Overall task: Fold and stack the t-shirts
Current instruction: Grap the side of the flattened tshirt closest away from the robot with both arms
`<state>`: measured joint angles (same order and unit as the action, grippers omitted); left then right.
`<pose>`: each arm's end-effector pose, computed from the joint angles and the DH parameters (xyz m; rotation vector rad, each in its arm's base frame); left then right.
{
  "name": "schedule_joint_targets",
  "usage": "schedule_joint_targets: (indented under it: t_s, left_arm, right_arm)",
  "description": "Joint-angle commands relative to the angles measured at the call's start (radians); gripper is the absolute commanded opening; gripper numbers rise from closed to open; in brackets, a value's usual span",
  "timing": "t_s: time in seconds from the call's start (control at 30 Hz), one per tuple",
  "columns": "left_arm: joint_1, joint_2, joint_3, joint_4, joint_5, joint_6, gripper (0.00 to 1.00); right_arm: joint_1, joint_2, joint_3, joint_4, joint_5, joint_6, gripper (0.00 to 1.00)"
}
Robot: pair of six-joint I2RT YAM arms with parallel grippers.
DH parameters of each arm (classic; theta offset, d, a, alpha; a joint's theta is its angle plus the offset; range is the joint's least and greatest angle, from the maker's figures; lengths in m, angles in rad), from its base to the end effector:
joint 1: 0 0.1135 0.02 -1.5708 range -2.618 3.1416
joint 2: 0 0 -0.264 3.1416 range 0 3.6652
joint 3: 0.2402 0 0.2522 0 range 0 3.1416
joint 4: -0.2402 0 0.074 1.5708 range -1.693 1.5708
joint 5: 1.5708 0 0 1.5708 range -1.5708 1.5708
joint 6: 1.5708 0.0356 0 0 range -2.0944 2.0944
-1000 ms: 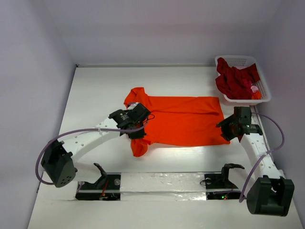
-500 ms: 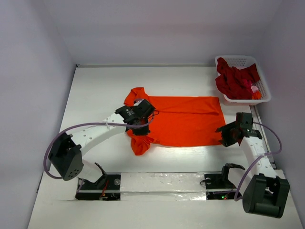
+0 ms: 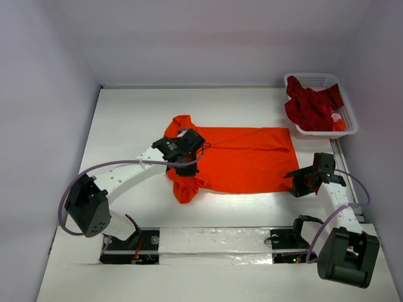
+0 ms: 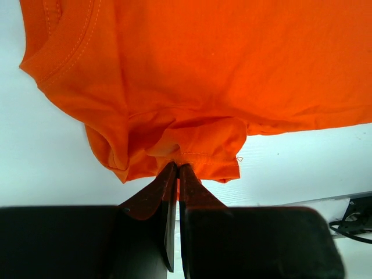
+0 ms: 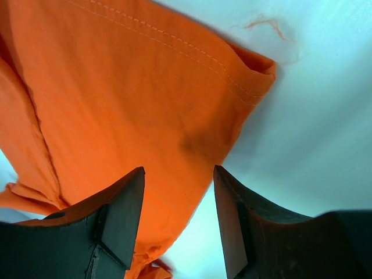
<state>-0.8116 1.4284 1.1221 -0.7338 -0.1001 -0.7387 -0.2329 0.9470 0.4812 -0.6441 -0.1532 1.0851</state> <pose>0.2019 -0.2076 0.2638 0.0609 2.6639 -0.4114 0.1571 -0.0317 0.1736 1.6436 2.2030 0.4585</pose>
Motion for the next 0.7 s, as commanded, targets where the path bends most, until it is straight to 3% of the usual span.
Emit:
schedule_joint_targets:
  t_s: [0.0,0.67]
  left_arm:
    - [0.012,0.003,0.056,-0.013,0.0,0.021,0.0]
    - [0.061,0.043,0.142,-0.036,0.04,0.134,0.0]
  right_arm:
    - [-0.023,-0.013,0.003,0.018,-0.028,0.041,0.56]
    - [-0.232,0.001,0.105,-0.115,0.099,0.012,0.56]
